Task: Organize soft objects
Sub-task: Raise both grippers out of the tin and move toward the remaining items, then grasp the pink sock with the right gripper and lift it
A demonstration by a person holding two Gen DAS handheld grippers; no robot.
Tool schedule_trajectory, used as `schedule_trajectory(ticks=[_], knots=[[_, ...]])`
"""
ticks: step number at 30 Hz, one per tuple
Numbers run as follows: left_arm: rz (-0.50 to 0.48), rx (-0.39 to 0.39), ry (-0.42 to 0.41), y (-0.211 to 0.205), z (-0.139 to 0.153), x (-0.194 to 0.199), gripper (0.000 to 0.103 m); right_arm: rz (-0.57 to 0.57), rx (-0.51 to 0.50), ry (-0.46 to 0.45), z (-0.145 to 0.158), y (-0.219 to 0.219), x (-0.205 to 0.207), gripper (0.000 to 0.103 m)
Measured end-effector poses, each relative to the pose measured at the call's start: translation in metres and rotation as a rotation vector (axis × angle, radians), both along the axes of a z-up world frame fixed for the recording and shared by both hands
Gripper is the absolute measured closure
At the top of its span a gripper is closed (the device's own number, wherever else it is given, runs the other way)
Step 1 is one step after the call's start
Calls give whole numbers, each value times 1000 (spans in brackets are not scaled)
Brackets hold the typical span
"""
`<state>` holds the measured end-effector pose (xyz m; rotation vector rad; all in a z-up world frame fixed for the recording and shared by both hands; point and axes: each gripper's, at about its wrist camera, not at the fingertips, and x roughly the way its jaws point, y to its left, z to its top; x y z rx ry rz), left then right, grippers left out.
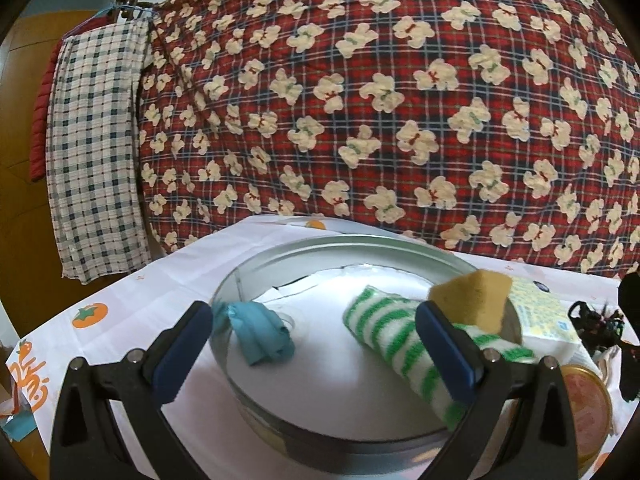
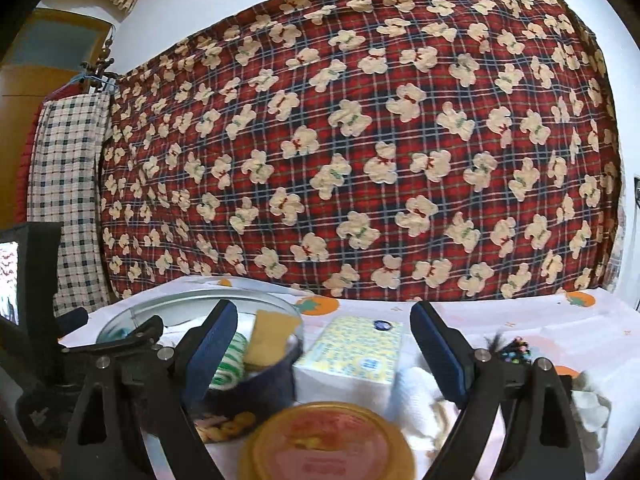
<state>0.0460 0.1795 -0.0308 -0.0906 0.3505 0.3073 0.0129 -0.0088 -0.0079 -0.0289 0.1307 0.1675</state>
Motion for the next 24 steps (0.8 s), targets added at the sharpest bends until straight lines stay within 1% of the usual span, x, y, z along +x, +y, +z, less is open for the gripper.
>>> schedule_trajectory(ticks=[6, 18, 24], knots=[[-36, -7, 4, -14, 0, -4, 1, -27, -34, -5, 1, -20, -5, 13], [-118, -28, 16, -48, 0, -10, 1, -108, -30, 11, 1, -80, -14, 13], [-162, -17, 15, -69, 0, -14, 1, -177, -26, 35, 2, -121, -18, 13]])
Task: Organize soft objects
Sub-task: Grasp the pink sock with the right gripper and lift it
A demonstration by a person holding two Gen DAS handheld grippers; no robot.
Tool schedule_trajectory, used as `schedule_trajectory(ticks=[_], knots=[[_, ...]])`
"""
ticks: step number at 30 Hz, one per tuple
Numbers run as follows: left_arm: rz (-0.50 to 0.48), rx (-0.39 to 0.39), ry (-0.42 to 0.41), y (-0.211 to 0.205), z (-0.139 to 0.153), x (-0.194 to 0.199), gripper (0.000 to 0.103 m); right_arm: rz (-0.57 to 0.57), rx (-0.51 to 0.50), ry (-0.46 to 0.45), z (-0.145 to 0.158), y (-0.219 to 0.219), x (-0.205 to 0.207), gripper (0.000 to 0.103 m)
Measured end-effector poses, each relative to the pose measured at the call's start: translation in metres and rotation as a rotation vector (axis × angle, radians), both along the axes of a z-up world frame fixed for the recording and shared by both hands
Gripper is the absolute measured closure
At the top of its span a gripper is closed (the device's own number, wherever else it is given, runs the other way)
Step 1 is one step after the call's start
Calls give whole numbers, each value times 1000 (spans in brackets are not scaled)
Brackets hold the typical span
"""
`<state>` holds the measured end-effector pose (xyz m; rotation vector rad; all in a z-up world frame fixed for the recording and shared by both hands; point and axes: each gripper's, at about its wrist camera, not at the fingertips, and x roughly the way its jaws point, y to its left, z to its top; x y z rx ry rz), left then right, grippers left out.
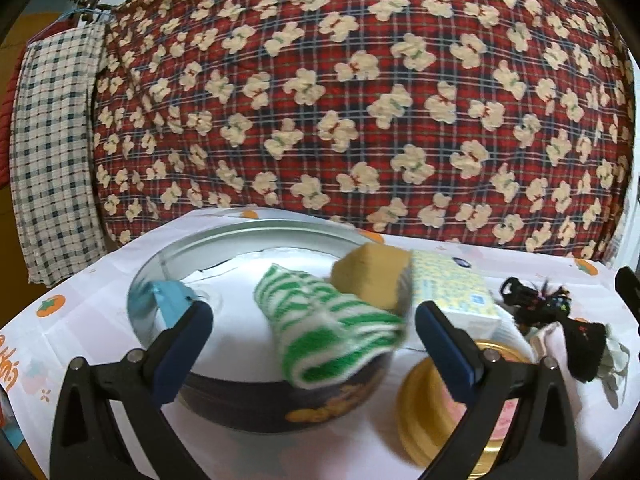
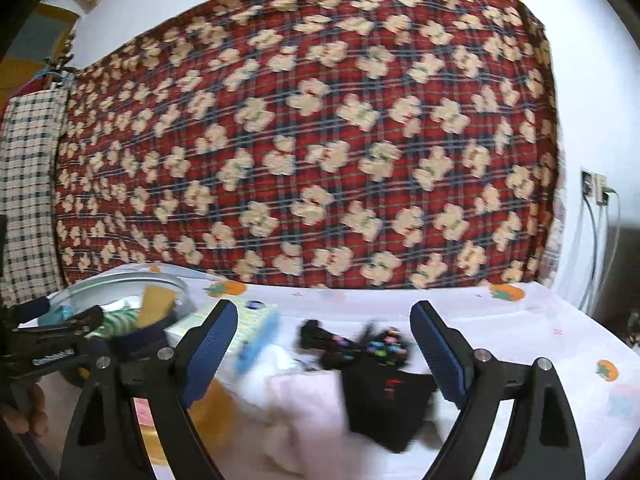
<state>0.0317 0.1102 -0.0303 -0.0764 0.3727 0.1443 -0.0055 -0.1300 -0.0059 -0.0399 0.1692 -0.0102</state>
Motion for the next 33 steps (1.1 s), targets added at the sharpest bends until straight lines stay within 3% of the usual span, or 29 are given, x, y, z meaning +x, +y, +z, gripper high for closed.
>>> schedule_trajectory(ticks=[8, 11, 17, 24, 25, 27, 30, 33], knots=[[-94, 19, -6, -40, 1, -7, 1, -51, 42, 86, -4, -54, 1, 14], [-144, 33, -6, -58, 1, -10, 1, -9, 39, 133, -6, -56, 4, 23], [-205, 48, 10, -82, 2, -12, 1, 172, 44, 328, -20, -36, 30, 30], [-203, 35, 15, -81, 1, -12, 1, 254, 37, 620, -54, -12, 76, 31], [-199, 28, 22, -80, 1, -10, 1, 270, 33, 639, -57, -9, 78, 33], [-191, 26, 36, -79, 0, -8, 1, 296, 33, 678, -63, -6, 83, 52], [-191, 36, 47, -82, -2, -6, 1, 292, 69, 694, -66, -12, 85, 71], [-205, 49, 53, -85, -2, -6, 1, 305, 99, 692, -66, -19, 82, 84]])
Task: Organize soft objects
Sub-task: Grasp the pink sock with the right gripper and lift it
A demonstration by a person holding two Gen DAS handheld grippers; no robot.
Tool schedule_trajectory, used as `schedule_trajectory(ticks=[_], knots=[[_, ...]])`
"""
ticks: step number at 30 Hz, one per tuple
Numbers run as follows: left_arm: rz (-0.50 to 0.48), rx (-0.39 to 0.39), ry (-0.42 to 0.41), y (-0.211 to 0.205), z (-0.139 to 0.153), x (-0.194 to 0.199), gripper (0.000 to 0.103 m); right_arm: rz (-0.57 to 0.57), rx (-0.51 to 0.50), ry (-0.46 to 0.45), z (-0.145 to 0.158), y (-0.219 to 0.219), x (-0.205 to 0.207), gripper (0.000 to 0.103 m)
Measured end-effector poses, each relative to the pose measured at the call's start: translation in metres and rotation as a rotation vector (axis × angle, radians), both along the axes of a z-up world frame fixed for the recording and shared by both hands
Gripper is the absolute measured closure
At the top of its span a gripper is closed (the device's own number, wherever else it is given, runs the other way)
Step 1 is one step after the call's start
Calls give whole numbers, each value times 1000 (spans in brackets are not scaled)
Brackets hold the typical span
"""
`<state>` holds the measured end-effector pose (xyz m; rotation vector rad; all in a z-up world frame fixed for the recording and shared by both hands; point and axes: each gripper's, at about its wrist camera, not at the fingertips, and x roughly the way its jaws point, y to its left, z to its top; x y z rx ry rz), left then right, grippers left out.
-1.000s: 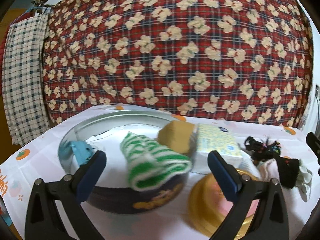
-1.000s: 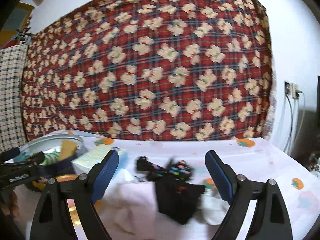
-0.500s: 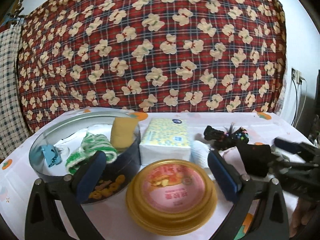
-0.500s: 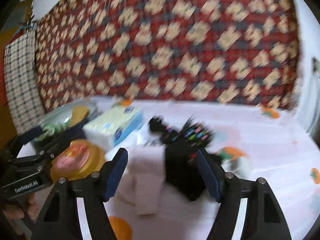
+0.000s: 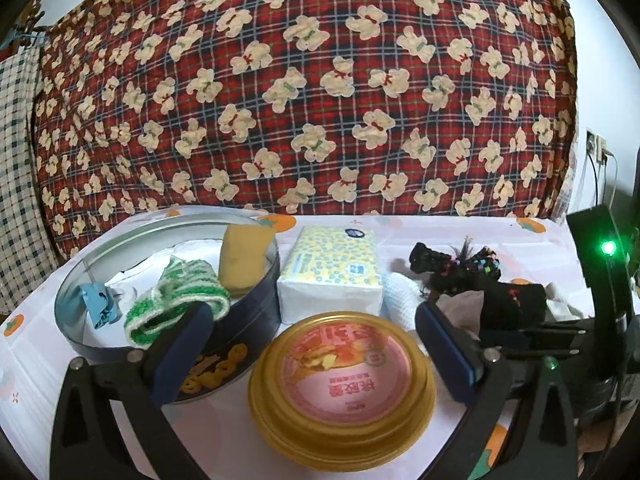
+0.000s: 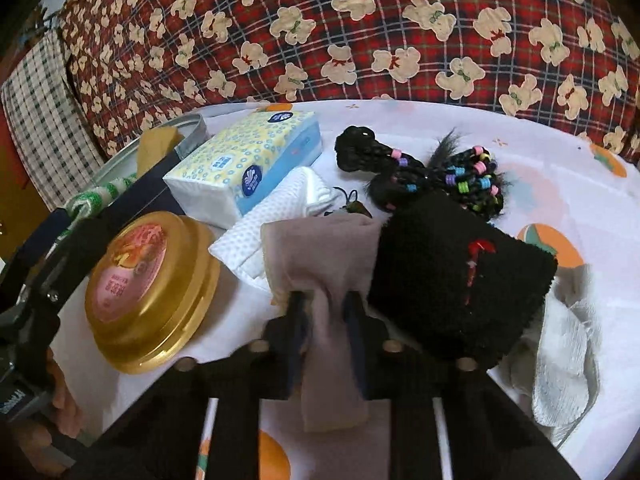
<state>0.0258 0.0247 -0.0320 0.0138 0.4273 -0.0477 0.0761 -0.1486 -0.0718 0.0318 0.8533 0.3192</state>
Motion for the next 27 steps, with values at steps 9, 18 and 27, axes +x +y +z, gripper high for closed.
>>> schedule_trajectory(ticks=[9, 18, 27], knots=[[-32, 6, 19, -10, 0, 6, 2, -27, 218, -191, 27, -37, -26, 89], [-159, 26, 37, -45, 6, 12, 12, -255, 202, -475, 60, -78, -60, 89], [-306, 63, 94, -97, 6, 33, 42, -321, 168, -543, 69, -98, -69, 89]])
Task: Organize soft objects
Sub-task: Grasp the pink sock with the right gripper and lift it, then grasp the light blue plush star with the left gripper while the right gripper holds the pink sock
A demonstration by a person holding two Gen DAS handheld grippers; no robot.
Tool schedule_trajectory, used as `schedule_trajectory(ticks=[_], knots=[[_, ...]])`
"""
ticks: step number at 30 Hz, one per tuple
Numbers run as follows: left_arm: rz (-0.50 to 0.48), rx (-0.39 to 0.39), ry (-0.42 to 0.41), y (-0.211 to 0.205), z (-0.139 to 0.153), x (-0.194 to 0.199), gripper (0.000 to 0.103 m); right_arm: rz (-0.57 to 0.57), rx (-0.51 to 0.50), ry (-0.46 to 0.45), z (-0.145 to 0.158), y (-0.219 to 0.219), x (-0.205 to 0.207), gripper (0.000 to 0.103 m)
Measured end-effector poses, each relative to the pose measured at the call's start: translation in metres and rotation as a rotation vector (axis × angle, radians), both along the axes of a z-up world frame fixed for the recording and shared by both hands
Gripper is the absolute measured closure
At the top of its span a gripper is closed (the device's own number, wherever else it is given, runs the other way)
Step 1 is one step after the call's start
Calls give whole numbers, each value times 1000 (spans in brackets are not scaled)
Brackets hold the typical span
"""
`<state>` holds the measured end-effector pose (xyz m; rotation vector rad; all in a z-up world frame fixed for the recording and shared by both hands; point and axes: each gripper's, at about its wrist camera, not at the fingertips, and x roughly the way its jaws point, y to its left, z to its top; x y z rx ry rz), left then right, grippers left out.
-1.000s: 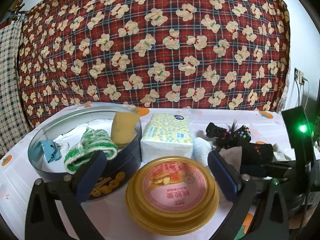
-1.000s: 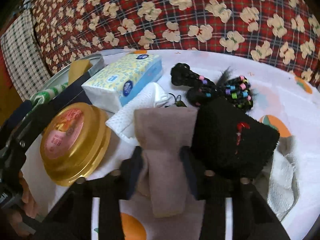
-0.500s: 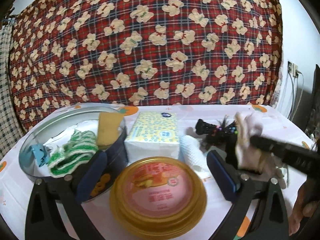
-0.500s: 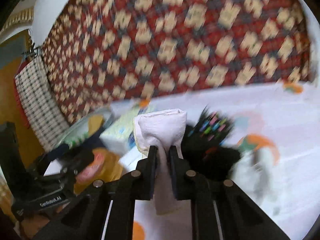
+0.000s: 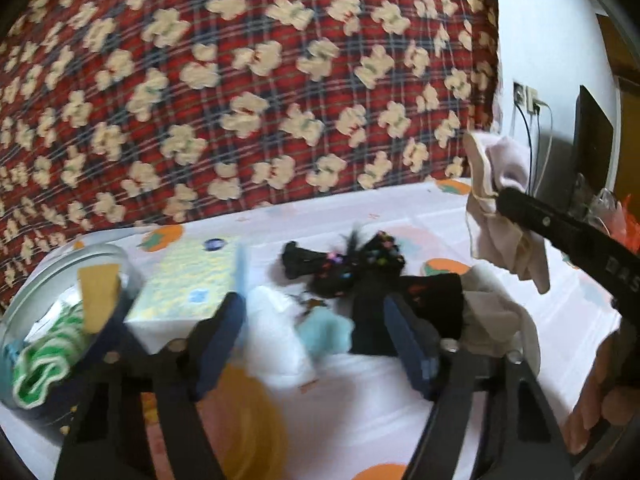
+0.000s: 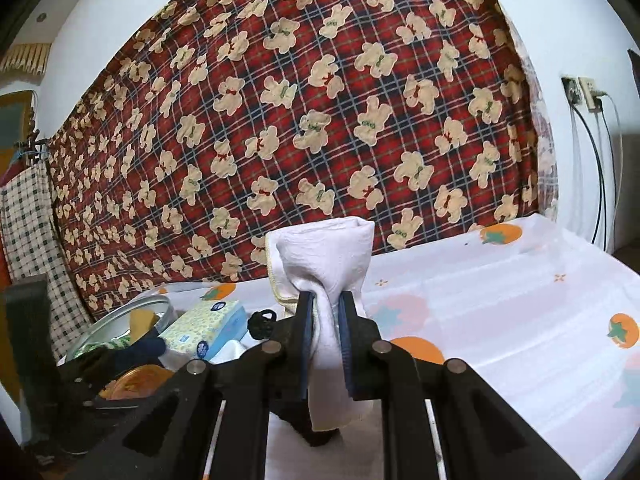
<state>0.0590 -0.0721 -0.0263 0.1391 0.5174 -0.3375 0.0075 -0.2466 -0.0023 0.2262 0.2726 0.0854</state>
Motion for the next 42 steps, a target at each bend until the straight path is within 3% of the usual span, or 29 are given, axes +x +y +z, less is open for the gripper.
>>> schedule_trajectory(ticks=[7, 13, 21, 27, 31, 36, 38, 42], knots=[[8, -17, 144, -22, -16, 38, 63, -11, 8, 6, -2, -5, -2, 89], [77, -6, 287, -29, -41, 61, 63, -16, 13, 8, -2, -6, -2, 89], [101, 25, 324, -36, -51, 68, 58, -21, 42, 18, -2, -12, -2, 89], [40, -57, 349, -29, -48, 69, 79, -31, 51, 13, -2, -14, -3, 89], [-10, -157, 306, -21, -38, 59, 81, -49, 57, 6, -2, -17, -4, 89], [-58, -242, 135, -10, -17, 29, 81, -69, 56, -8, -1, -19, -7, 89], [-71, -271, 101, -5, -13, 20, 86, -76, 56, -11, -1, -20, -8, 89], [-127, -325, 35, 5, -6, 1, 86, -83, 59, -2, -2, -21, -6, 89]])
